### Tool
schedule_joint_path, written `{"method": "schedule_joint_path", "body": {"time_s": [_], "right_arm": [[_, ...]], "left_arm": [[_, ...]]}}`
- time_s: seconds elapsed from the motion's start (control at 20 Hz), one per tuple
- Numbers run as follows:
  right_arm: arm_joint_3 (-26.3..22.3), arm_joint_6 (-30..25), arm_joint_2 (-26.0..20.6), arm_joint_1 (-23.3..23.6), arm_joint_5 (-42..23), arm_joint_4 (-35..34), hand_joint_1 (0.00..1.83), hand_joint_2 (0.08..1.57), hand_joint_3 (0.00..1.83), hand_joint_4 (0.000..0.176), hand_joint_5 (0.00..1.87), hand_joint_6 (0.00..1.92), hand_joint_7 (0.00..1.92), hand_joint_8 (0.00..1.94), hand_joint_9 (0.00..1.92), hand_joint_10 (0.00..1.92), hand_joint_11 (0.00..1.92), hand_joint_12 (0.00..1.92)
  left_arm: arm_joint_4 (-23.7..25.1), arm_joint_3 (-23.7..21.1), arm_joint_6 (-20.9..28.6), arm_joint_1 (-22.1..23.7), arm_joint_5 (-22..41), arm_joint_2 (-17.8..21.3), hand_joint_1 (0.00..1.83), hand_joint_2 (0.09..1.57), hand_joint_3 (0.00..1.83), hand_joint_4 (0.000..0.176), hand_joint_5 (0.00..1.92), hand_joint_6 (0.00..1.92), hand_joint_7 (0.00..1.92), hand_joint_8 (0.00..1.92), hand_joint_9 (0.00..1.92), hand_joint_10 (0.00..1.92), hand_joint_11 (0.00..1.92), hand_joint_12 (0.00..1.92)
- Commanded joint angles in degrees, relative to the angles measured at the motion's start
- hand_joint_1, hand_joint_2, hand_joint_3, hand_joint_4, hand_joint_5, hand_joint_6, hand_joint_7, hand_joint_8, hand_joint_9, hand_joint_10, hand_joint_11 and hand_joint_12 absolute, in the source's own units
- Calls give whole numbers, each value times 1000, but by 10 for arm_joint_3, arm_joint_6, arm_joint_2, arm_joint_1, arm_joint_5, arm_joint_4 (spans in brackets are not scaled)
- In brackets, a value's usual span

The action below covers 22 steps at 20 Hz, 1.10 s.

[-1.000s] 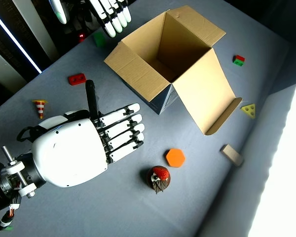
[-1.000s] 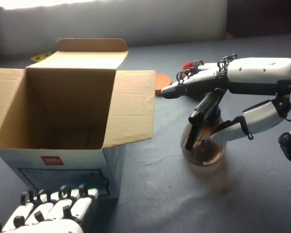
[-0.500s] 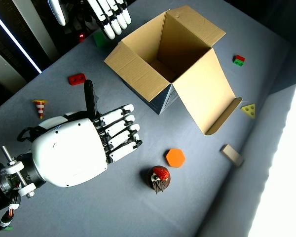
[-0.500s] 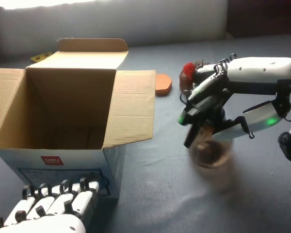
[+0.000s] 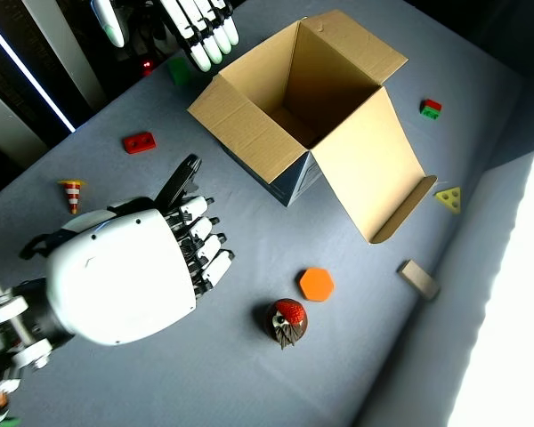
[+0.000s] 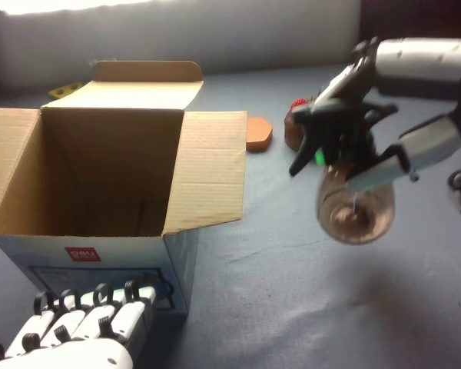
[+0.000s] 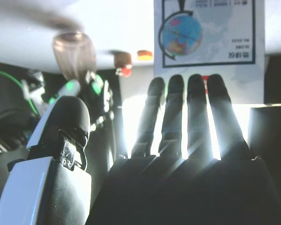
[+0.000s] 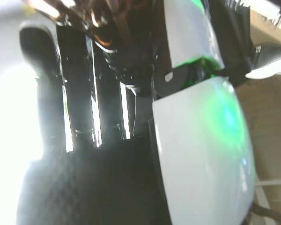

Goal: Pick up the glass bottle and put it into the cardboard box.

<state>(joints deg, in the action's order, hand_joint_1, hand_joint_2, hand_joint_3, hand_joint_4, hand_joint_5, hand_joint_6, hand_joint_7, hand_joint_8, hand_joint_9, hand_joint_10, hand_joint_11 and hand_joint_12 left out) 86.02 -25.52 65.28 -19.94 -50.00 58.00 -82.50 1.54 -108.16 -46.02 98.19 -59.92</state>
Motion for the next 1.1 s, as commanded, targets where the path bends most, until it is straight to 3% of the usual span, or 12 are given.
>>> {"method": "schedule_joint_path", "body": {"time_s": [0.0,0.3,0.8,1.05], "right_arm": [[-5,-19,-8,18,-48,-30,1258,1090,0,0,927,981,1159,856,1012,957,716,1465],[-20,-81,-19,114,-40,20,1255,1090,0,0,932,984,1154,858,1018,956,741,1468],[-28,-74,36,185,-1,23,1255,1090,0,0,933,983,1154,858,1023,961,729,1469],[-42,-73,41,200,12,20,1255,1091,0,0,932,984,1153,860,1019,971,731,1498]], "left_arm": [[52,3,2,2,29,-4,59,1279,2,0,139,2,143,1,105,3,0,222],[57,3,2,2,29,-4,65,1279,1,0,145,3,159,4,106,2,0,238],[59,3,4,1,29,-5,64,1277,0,0,145,7,164,5,116,5,0,241],[61,3,8,-1,29,-5,67,1279,1,0,148,7,167,5,116,5,0,241]]}}
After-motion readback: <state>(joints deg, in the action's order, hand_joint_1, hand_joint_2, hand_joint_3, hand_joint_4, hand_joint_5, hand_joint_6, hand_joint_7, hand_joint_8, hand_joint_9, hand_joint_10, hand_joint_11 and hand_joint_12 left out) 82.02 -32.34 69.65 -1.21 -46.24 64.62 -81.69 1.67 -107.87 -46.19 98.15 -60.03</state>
